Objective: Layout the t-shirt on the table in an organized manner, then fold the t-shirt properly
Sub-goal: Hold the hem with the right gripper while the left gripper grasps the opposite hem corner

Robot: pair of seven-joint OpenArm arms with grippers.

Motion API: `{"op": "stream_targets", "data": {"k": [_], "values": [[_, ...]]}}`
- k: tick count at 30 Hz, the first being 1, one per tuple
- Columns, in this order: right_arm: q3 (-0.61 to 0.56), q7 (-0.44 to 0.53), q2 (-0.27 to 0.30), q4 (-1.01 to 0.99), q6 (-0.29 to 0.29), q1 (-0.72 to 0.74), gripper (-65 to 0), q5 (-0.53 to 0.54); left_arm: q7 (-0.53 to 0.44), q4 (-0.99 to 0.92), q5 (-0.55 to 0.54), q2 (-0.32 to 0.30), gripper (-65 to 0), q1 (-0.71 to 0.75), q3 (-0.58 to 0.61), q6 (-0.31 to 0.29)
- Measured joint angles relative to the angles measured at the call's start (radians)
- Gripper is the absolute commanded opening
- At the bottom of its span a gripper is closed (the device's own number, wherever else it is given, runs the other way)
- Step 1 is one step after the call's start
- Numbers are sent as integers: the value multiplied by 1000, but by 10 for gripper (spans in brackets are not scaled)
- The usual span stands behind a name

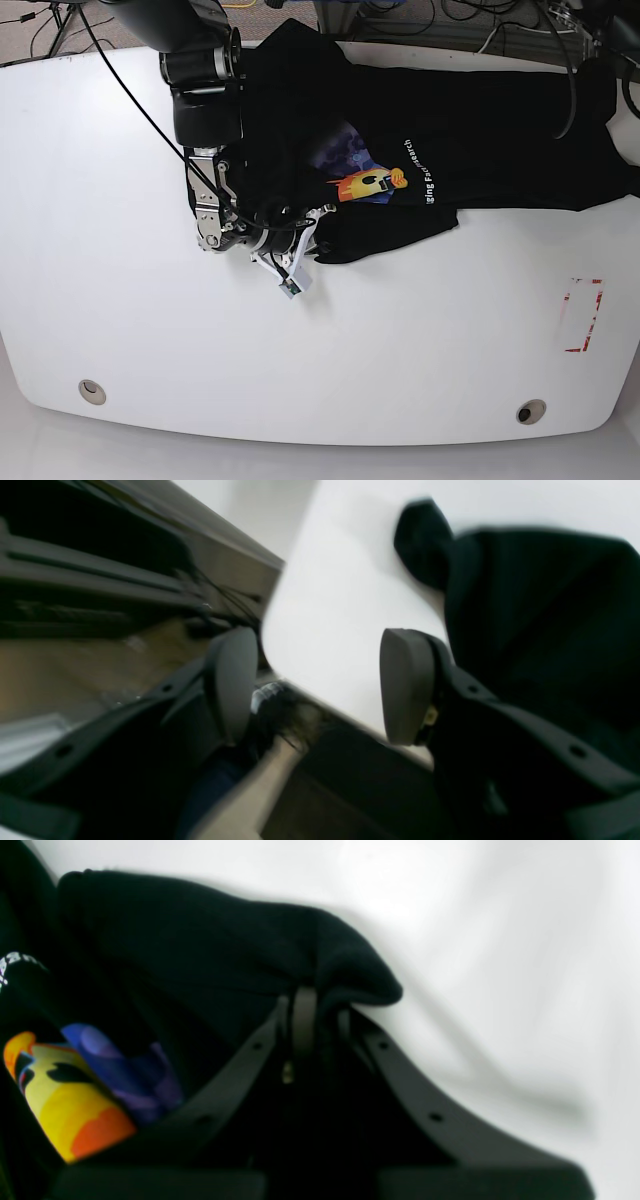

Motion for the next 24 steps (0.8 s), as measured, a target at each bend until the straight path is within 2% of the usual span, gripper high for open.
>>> {"op": "stream_targets", "data": {"k": [5, 10, 18, 24], "values": [[0, -1, 0, 0, 0, 0, -650, -2, -134, -95, 151, 12, -281, -48, 109, -4], [0, -1, 0, 0, 0, 0, -650, 0, -230, -247, 246, 6, -281, -124, 148, -2], [0, 0, -1, 0, 0, 0, -650, 2, -327, -557, 267, 3, -282, -207, 147, -3], [0, 0, -1, 0, 0, -1, -650, 4, -414, -682, 267, -25, -282, -219, 146, -1]]}}
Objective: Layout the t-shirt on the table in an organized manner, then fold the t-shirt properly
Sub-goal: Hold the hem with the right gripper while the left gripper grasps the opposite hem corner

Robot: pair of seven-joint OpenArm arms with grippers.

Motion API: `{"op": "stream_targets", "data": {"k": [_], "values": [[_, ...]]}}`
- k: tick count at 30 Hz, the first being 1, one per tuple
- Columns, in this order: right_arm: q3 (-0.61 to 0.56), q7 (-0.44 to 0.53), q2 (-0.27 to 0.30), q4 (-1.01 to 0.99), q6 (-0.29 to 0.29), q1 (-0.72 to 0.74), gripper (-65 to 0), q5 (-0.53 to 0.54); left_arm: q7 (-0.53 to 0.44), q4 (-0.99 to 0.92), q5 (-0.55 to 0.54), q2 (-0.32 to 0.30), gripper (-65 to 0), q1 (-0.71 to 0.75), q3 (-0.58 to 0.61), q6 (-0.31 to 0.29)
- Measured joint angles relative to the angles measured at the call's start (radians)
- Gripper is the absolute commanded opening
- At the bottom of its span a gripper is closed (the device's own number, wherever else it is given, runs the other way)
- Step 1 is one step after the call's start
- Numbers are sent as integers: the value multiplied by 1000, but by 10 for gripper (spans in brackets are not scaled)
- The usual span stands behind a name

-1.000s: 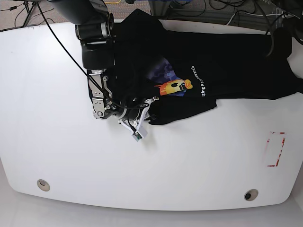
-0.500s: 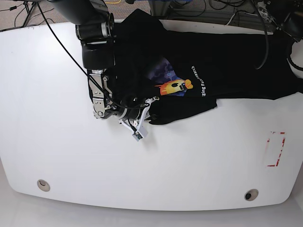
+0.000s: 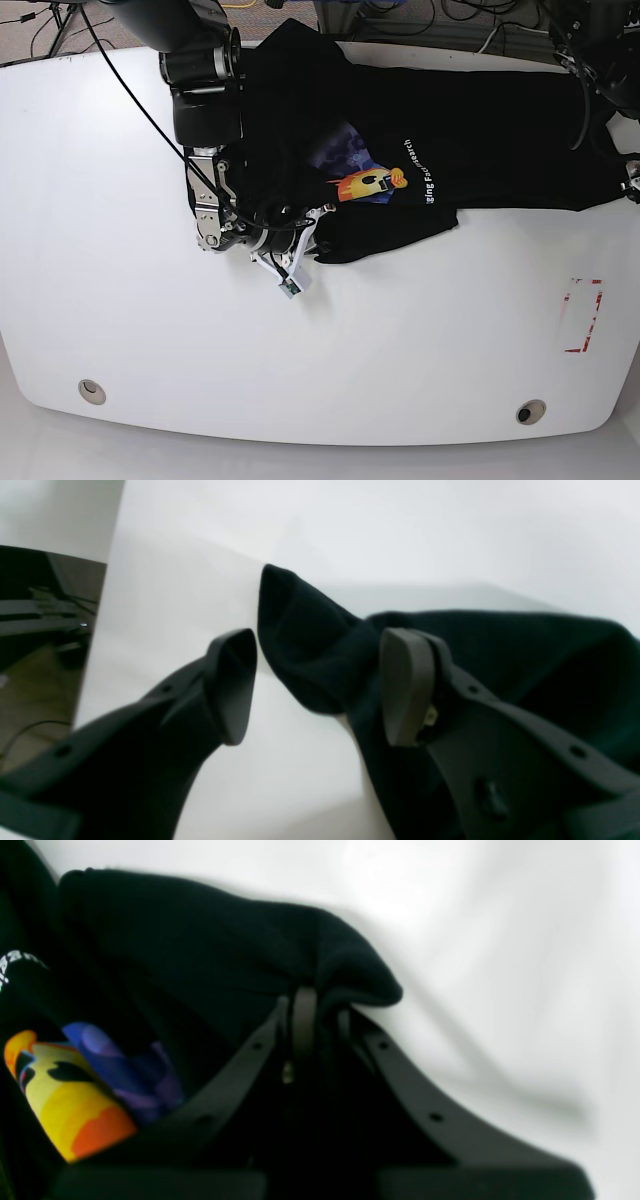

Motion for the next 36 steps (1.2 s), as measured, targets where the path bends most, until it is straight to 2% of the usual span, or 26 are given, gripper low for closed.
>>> {"op": "stream_targets", "data": {"k": [11, 18, 20, 26, 28, 36], "values": [[0, 2, 0, 2, 0, -2, -650, 1, -24, -93, 0, -2, -282, 0, 0, 0], [0, -20, 0, 53, -1, -21, -650, -8, -126, -182, -9, -10, -287, 1, 1, 0], [0, -19, 0, 61, -1, -28, -650, -8, -129, -197, -9, -15, -331, -3, 1, 0], [2, -20, 1, 65, -1, -30, -650, -11, -144, -210, -25, -13, -597, -6, 3, -3], [2, -19, 1, 65, -1, -30, -650, -12, -145, -210, -32, -8, -650, -6, 3, -10], [2, -20, 1, 66, 0, -30, -650, -11, -173, -184, -30, 14, -650, -7, 5, -6]]}}
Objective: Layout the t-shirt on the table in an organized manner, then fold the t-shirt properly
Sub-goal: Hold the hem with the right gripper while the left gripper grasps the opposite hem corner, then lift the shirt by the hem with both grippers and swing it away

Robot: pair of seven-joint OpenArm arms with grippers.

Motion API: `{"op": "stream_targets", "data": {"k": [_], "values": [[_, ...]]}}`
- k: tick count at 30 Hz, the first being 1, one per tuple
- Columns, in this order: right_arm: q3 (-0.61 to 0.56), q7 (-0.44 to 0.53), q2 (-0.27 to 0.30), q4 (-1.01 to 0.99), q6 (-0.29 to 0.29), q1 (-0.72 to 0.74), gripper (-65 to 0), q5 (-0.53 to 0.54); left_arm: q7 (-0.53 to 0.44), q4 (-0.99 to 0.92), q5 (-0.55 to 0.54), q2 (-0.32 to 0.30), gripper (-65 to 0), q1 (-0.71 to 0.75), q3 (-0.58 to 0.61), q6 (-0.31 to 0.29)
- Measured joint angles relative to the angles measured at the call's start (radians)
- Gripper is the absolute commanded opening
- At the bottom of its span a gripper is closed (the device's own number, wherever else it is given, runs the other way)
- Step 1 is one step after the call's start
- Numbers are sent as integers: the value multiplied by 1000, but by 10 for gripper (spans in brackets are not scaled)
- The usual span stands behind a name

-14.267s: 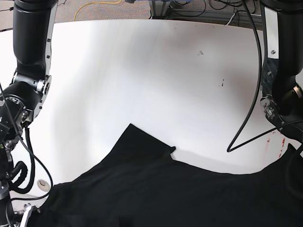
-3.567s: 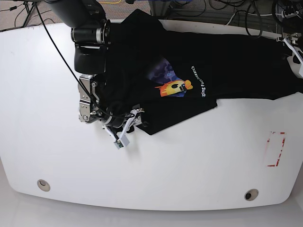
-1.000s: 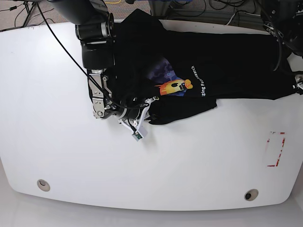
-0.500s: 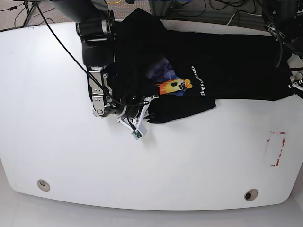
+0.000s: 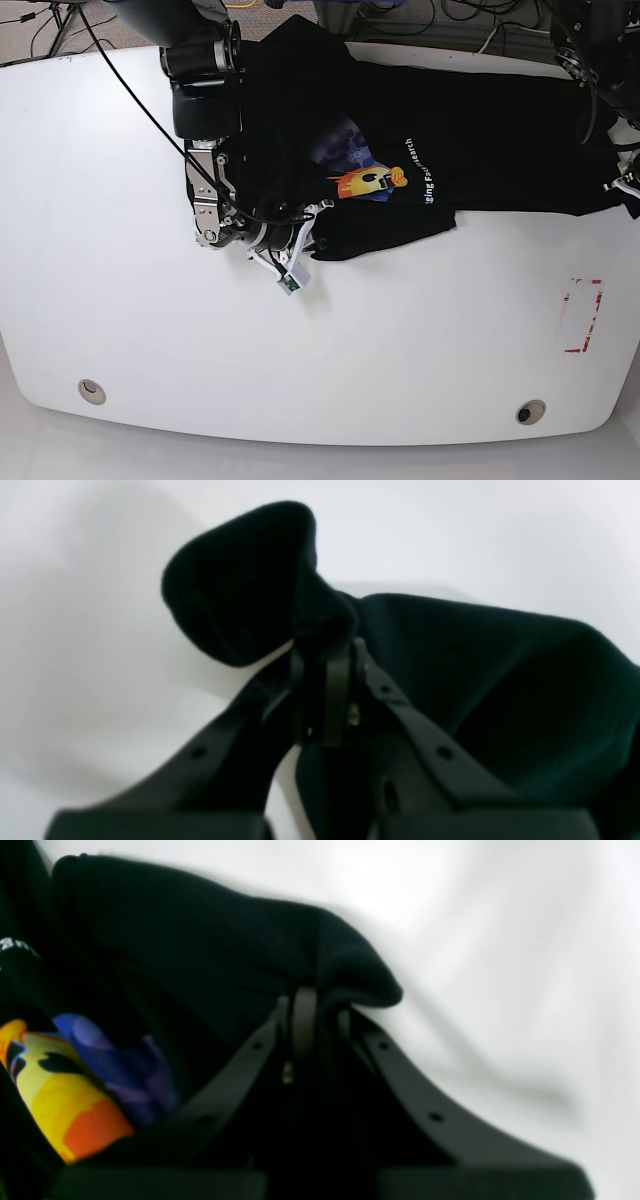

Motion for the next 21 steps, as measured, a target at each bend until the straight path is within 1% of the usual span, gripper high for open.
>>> {"op": "stream_targets", "data": {"k": [3, 8, 11, 14, 16, 21], "values": [[-1, -10, 0, 23, -1, -5, -650, -8, 25, 48, 19, 20, -650, 2, 2, 6], [-2, -47, 18, 150, -2, -52, -650, -12, 123, 184, 32, 55, -650, 1, 39, 6], [-2, -105, 37, 229, 1, -67, -650, -15, 176, 267, 34, 55, -650, -14, 72, 3], [-2, -140, 68, 309, 0, -75, -650, -16, 192, 345, 24, 50, -650, -43, 112, 4], [-1, -142, 90, 364, 0, -79, -650, -14, 204, 391, 17, 50, -650, -61, 133, 3], [-1, -166, 151, 479, 1, -82, -650, -12, 287, 505, 18, 68, -650, -98, 159, 3]]}}
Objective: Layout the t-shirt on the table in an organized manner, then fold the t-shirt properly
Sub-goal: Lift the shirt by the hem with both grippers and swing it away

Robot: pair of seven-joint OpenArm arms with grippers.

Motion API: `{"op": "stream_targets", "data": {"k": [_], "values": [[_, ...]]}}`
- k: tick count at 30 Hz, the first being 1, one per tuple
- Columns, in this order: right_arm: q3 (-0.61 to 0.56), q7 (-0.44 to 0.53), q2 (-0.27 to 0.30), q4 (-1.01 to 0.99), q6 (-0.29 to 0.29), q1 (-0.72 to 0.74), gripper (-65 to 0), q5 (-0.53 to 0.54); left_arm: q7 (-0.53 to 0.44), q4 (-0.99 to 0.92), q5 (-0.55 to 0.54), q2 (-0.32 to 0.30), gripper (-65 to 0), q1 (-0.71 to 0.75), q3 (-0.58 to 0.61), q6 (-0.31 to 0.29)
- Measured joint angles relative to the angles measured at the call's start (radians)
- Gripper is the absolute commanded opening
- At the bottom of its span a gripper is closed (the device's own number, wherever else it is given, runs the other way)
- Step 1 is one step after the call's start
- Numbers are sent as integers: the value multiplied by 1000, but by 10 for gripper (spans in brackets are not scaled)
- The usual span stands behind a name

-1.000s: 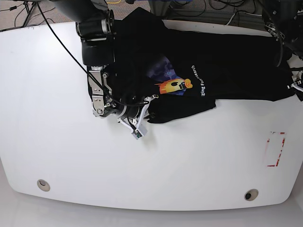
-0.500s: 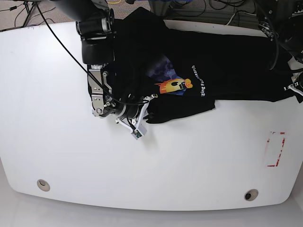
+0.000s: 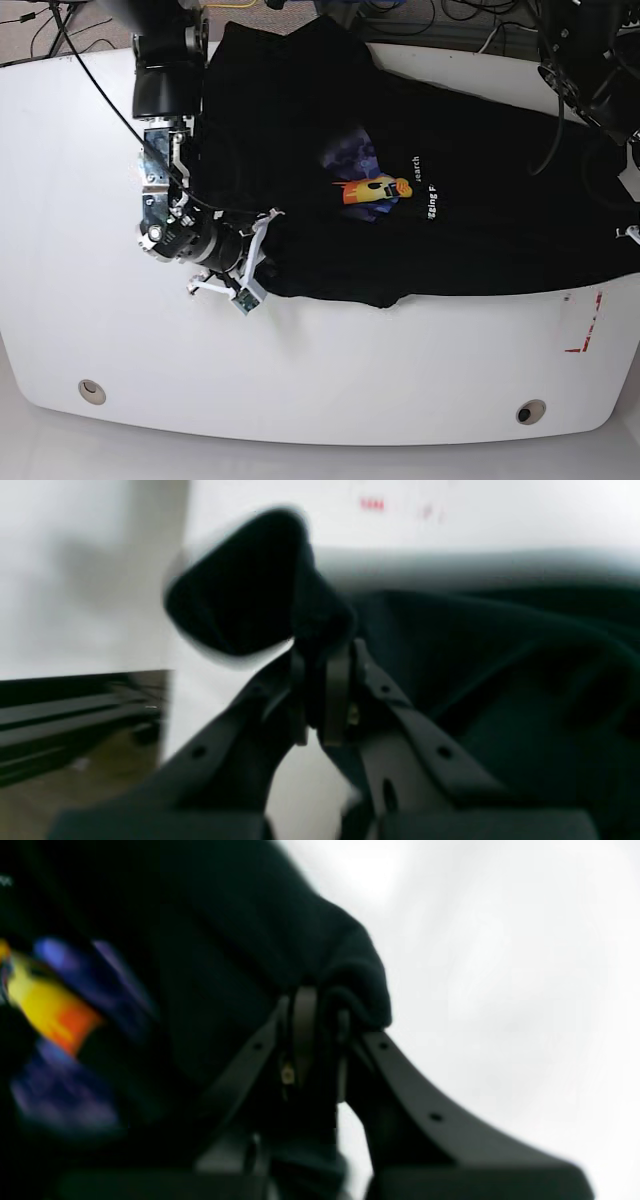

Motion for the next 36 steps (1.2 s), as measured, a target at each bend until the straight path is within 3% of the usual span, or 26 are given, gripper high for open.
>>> {"op": "stream_targets", "data": {"k": [5, 12, 19, 27, 36], "values": [[11, -19, 71, 77, 6, -1, -650, 10, 67, 123, -1, 43, -650, -35, 6, -4], [114, -16, 113, 141, 7, 8, -648, 24, 148, 244, -5, 66, -650, -79, 92, -3], [136, -80, 166, 210, 7, 33, -648, 24, 148, 364, -20, 92, -650, -92, 184, -4], [136, -108, 172, 245, 7, 72, -647, 13, 161, 415, 1, 104, -650, -90, 290, -3], [134, -111, 225, 128, 7, 248, -645, 12, 162, 408, 1, 124, -650, -209, 381, -3]]}}
